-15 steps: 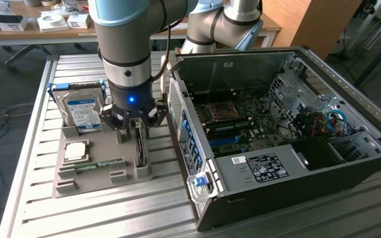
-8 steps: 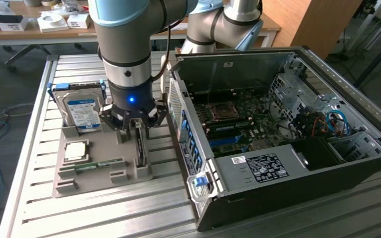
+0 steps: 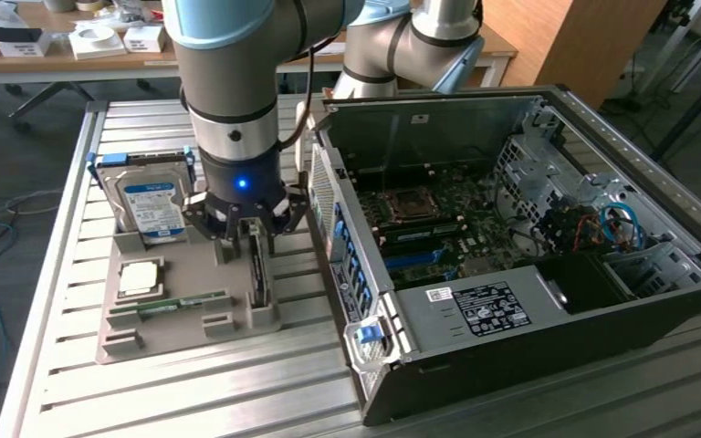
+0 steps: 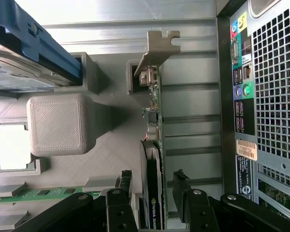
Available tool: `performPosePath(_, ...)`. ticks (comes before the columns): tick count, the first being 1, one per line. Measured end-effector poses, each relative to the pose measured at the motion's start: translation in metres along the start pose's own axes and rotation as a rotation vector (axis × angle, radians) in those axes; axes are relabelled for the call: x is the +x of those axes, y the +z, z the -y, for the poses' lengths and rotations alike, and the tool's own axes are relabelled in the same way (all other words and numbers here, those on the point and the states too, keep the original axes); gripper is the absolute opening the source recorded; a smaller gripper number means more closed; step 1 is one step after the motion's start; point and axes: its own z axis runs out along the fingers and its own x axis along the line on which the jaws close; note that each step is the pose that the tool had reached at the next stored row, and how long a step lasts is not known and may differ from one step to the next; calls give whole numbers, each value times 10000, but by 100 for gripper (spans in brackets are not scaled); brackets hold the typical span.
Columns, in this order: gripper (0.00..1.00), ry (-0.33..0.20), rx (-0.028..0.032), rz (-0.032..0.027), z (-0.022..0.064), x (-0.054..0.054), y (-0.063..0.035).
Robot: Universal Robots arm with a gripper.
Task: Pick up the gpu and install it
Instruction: 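Pick up the gpu and move the gpu toward the slot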
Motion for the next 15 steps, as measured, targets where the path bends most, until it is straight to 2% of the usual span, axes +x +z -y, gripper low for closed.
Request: performPosePath(15, 47, 0, 3, -3, 6, 3, 122)
